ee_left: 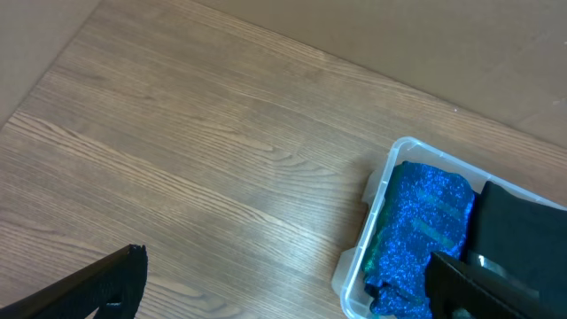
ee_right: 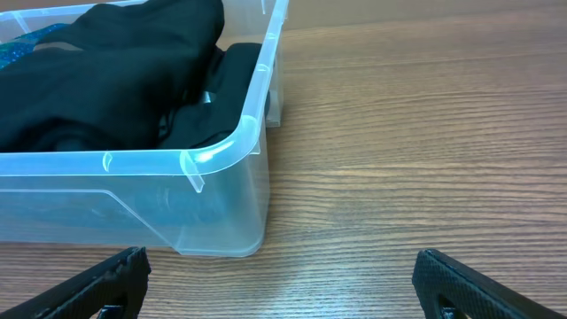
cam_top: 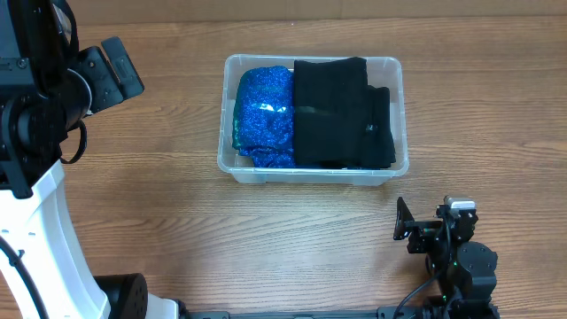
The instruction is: Pack container
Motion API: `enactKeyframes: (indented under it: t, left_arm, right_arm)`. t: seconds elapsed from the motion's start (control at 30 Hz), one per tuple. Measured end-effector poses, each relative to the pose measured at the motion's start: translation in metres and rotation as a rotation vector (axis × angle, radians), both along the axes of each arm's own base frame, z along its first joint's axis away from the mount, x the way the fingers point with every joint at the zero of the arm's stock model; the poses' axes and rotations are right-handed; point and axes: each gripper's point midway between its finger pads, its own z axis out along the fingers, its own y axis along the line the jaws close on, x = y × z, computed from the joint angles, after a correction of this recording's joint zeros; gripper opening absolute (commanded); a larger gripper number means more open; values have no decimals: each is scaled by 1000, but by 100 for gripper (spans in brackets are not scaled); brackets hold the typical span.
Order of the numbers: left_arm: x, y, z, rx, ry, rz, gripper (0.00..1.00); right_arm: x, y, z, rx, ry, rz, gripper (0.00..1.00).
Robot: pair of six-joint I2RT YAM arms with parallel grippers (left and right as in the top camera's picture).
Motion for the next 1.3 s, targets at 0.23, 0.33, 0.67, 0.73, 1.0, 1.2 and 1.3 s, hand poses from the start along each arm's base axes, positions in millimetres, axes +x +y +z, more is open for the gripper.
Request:
enactKeyframes:
  t: [0.23,0.33,0.67,0.73,1.0,1.2,1.3]
  left_arm:
    - [0,0,0,0,0,0,100]
    - [0,0,0,0,0,0,100]
    - [-3,0,1,0,-3,0,100]
    - [-11,2,0,11,-5,9,100]
    - [-32,-3,24,89,-355,-76,100]
    - [-59,-21,-54,119,-391,-222,100]
    - [-77,-24,-101,123,-356,-250,100]
  right_arm:
    - [0,0,0,0,0,0,100]
    - [0,0,0,0,0,0,100]
    - [0,0,0,0,0,1,100]
    - [0,0,0,0,0,1,100]
    - [0,0,0,1,-2,1,100]
    - [0,0,0,1,-3,0,100]
    - [0,0,0,0,-2,0,100]
